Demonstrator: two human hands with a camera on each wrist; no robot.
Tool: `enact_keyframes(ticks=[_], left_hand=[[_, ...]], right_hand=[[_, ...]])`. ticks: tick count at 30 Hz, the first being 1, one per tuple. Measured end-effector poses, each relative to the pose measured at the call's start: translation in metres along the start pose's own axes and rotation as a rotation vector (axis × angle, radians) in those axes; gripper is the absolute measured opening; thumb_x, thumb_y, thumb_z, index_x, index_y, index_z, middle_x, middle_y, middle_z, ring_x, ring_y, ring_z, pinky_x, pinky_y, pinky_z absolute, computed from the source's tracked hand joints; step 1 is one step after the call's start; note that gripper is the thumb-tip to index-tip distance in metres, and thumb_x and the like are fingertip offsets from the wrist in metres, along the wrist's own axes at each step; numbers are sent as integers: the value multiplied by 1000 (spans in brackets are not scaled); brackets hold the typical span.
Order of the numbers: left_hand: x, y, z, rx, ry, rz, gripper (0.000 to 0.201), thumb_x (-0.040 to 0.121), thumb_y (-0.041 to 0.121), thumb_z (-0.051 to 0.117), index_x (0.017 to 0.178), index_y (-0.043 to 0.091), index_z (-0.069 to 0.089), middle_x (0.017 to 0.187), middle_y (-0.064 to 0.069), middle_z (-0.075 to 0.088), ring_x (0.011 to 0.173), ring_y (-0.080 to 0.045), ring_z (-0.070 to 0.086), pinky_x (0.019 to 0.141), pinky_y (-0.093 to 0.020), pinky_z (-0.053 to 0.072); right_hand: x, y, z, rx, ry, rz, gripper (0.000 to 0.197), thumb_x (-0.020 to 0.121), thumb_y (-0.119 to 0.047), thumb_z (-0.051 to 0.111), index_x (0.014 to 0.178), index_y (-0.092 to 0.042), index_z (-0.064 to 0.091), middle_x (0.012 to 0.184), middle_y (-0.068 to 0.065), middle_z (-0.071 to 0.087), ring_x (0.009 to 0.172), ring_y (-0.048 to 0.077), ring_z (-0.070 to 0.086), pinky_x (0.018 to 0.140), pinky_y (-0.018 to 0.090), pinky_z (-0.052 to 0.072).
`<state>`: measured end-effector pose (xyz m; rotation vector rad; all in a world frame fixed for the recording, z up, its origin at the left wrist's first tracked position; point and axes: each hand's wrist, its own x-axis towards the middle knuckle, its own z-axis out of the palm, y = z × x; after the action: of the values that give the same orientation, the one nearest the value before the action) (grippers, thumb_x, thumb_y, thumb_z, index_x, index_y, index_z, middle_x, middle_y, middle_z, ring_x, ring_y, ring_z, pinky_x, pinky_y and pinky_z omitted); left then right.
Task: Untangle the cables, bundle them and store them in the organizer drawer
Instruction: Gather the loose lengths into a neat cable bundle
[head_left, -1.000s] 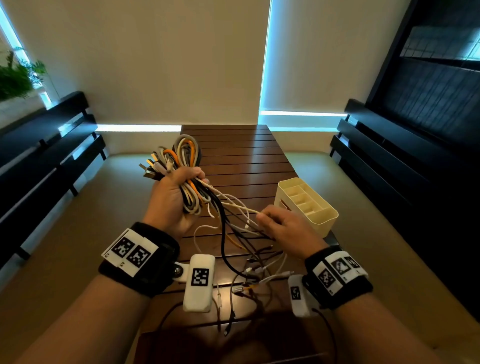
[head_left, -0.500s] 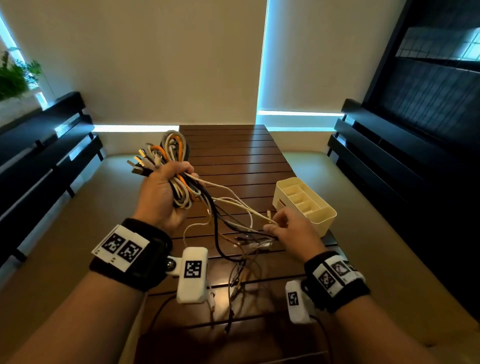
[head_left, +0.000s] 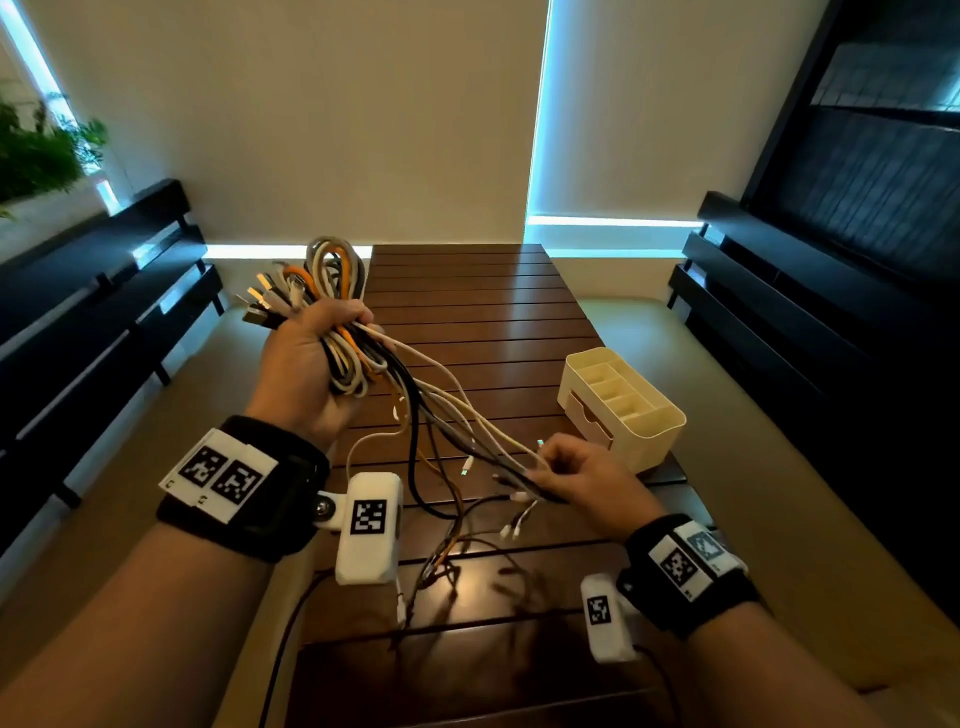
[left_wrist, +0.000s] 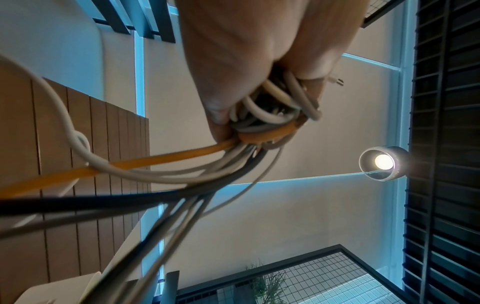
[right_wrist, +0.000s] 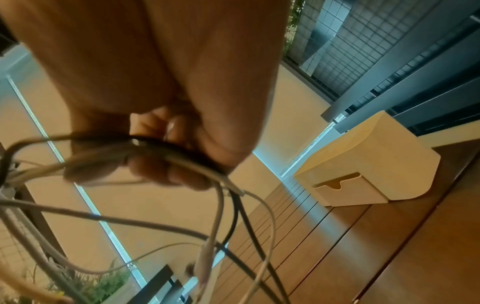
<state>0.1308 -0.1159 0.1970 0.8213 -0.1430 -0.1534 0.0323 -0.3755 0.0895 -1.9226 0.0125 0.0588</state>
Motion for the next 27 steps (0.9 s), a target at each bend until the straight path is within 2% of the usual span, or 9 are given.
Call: enact_keyframes(ticks=[2, 7, 11, 14, 17, 20, 23, 25, 27], left_hand=[[0, 4, 1, -3, -5, 3, 13, 88, 10, 54, 75, 11, 57, 69, -1, 54, 62, -11, 56, 69, -28, 51], [-2, 9, 1, -58, 0, 10, 15, 89, 10, 53, 75, 12, 56, 69, 0, 54, 63, -10, 56, 66, -26, 52], [1, 23, -7, -51, 9, 18, 14, 89, 12, 54, 76, 14, 57, 71, 1, 55, 66, -10, 56, 67, -26, 51], [-4, 9, -2, 14, 0, -21, 16, 89, 10, 52, 73, 12, 56, 69, -1, 53, 63, -11, 56, 64, -27, 51], [-13, -11, 4, 74, 1, -69, 13, 88, 8, 53, 75, 9, 56, 68, -2, 53, 61, -12, 57, 65, -28, 52], [-17, -22, 3, 114, 7, -77, 5, 82, 9, 60, 79, 8, 57, 70, -5, 54, 63, -15, 58, 70, -31, 53], [-21, -30, 6, 150, 6, -76, 11, 76, 12, 65, 80, 5, 58, 72, -9, 56, 65, -19, 59, 72, -33, 56], [-26, -33, 13, 130, -12, -93, 10, 78, 12, 64, 80, 5, 59, 73, -10, 57, 68, -21, 59, 70, -32, 56], [-35, -37, 20, 64, -46, -144, 8, 80, 12, 64, 78, 6, 59, 73, -9, 57, 71, -22, 59, 68, -31, 56]], right_hand=[[0, 7, 1, -253, -89, 88, 10, 92, -18, 67, 85, -18, 60, 90, -1, 70, 86, 15, 68, 83, 31, 57], [1, 32, 0, -819, -2, 341, 13, 97, -18, 54, 96, -31, 53, 101, -6, 61, 102, 19, 58, 104, 48, 39], [-8, 50, -2, -538, 81, 322, 10, 98, -28, 57, 90, -35, 55, 97, -6, 64, 90, 12, 61, 87, 38, 53], [-6, 36, 13, -373, 103, 143, 10, 95, -24, 61, 90, -33, 60, 95, -9, 66, 91, 7, 62, 83, 31, 54], [-7, 6, 22, -253, 264, -19, 19, 91, -9, 60, 96, -27, 60, 97, -7, 61, 90, 6, 59, 75, 21, 48], [-16, -31, 26, -121, 389, -207, 26, 78, -15, 61, 100, -29, 56, 96, -6, 57, 86, 5, 55, 71, 15, 46], [-28, -66, 40, 171, 213, -209, 24, 83, -28, 64, 106, -27, 55, 86, 1, 64, 73, 12, 60, 61, 19, 50], [-31, -78, 54, 382, -52, -27, 43, 90, -62, 54, 120, -33, 46, 86, 12, 72, 67, 24, 66, 53, 28, 51], [-27, -80, 64, 502, -208, 168, 65, 79, -81, 38, 132, -44, 35, 98, 20, 74, 76, 36, 71, 57, 33, 55]])
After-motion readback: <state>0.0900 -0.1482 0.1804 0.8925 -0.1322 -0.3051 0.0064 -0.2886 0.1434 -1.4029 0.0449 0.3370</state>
